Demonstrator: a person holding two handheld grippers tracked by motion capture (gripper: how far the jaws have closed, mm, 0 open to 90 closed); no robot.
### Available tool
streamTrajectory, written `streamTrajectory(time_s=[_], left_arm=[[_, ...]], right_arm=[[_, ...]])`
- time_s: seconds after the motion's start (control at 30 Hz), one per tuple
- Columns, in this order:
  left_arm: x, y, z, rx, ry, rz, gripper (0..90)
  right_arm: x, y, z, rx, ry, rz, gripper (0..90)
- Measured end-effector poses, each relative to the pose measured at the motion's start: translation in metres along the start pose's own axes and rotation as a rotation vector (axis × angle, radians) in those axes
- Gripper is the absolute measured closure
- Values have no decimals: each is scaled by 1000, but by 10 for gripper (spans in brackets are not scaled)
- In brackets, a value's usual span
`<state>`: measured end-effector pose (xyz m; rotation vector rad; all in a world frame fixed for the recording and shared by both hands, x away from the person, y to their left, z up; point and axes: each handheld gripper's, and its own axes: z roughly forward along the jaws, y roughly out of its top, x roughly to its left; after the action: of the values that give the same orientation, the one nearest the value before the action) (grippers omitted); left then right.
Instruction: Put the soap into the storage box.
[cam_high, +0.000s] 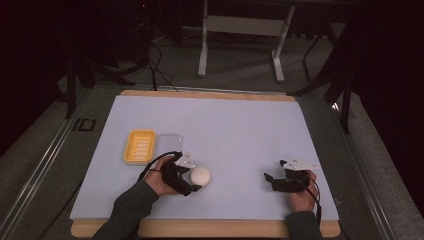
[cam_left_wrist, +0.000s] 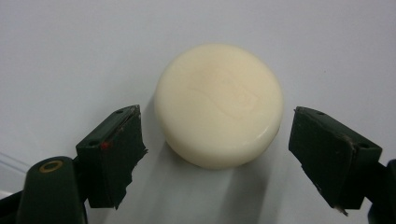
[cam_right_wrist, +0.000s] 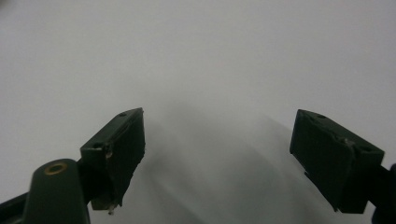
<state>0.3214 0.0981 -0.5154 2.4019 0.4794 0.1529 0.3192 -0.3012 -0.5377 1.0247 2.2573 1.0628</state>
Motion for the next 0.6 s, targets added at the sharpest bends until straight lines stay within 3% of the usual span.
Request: streamTrajectory(time_s=[0.6], left_arm=[[1,4,17,32,-11,1,158]], right_arm=[[0,0,0,3,0,-5,177]])
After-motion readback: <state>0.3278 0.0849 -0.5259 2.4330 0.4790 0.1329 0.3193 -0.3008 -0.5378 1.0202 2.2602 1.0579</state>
